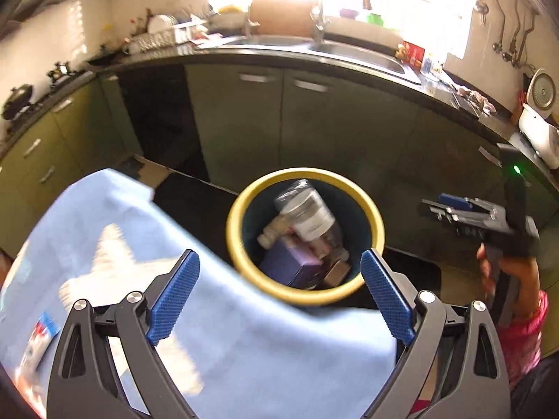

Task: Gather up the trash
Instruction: 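Carry the water bottle over the bin and open the left gripper, then grasp the white squeeze tube with the right gripper and lift it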

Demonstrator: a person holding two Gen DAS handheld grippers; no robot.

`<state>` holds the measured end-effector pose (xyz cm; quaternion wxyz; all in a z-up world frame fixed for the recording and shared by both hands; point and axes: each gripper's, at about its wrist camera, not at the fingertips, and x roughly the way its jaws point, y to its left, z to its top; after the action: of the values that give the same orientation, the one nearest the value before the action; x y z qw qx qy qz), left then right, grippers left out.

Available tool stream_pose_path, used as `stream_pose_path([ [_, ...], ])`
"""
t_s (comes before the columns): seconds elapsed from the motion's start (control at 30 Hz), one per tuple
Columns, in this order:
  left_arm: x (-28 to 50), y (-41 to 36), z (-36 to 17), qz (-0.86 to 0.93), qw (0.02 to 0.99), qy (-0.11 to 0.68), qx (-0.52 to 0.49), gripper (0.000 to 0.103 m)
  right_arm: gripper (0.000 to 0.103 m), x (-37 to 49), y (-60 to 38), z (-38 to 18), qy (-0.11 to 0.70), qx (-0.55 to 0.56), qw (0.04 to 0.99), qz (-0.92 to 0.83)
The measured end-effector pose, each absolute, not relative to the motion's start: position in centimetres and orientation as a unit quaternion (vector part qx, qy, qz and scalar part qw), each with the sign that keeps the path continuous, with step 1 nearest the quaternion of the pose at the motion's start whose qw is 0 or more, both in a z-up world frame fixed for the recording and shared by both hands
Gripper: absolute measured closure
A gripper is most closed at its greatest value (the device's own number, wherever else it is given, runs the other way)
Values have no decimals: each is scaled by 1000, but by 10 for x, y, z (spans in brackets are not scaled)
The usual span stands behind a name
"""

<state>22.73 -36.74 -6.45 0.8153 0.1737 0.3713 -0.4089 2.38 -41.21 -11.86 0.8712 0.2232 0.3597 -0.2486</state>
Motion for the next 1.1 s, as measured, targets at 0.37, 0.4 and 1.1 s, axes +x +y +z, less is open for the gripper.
stream_pose_path([
  [0.37, 197, -198, -60, -316, 874, 344, 132, 11, 31, 81, -337, -103, 395, 165, 886, -177],
  [0.4, 197, -178, -60, -304, 881, 340, 124, 11, 31, 92, -324, -102, 402, 156, 888, -160],
  [1.1, 207, 31, -103, -170, 930, 325, 5, 5, 31, 306, -29, -84, 435, -123, 854, 256],
])
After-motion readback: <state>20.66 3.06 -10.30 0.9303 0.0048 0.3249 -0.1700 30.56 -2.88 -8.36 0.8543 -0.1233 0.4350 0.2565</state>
